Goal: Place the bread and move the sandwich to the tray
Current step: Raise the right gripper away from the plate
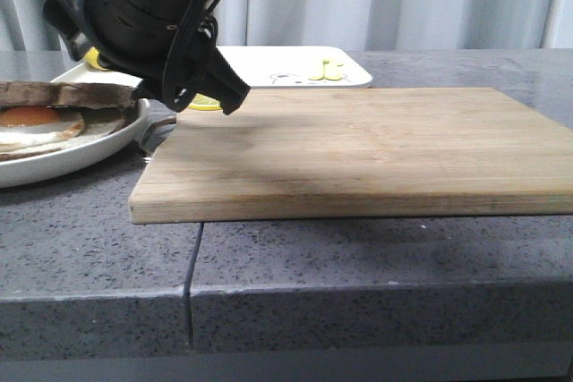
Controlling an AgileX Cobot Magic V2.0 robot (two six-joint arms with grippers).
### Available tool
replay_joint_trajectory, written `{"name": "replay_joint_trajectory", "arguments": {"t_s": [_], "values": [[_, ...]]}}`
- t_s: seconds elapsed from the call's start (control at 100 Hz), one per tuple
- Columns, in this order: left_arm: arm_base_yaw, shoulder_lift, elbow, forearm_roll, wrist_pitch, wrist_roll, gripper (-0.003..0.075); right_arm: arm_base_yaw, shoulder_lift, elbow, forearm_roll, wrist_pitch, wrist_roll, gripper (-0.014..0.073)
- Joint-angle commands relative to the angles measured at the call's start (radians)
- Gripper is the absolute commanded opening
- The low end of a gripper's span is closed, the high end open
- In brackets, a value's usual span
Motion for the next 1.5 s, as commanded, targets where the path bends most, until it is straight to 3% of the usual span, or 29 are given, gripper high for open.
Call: {"name": "replay_joint_trajectory", "arguments": {"t_s": [0.0, 0.3, 0.52, 0.79, 0.97, 1.11, 1.35, 1.49], "values": [[0.002, 0.005, -0.036, -0.022, -0.062, -0.006, 0.0385, 0.002, -0.072, -0.025, -0.027, -0.011, -0.033, 0.0409], [0.002, 0.005, -0.036, -0.022, -0.062, -0.006, 0.0385, -0.015, -0.193, -0.024, -0.087, -0.062, -0.237, 0.0409], [0.002, 0.005, -0.036, -0.022, -0.062, -0.006, 0.0385, -0.074, -0.363, 0.039, -0.288, -0.047, -0.249, 0.0409], [0.002, 0.005, -0.036, -0.022, -0.062, -0.006, 0.0385, -0.261, -0.655, 0.261, -0.490, -0.027, -0.245, 0.0409], [0.002, 0.005, -0.036, -0.022, -0.062, -0.006, 0.0385, -0.421, -0.847, 0.427, -0.638, 0.066, -0.235, 0.0409], [0.002, 0.005, -0.036, -0.022, -0.062, -0.006, 0.0385, -0.554, -0.966, 0.510, -0.892, 0.192, -0.095, 0.0409], [0.002, 0.005, -0.036, -0.022, -0.062, -0.006, 0.0385, -0.730, -1.104, 0.538, -1.561, 0.429, 0.426, 0.0409], [0.002, 0.005, -0.036, -0.022, -0.062, -0.006, 0.0385, -0.761, -1.173, 0.558, -1.822, 0.549, 0.636, 0.0409]]}}
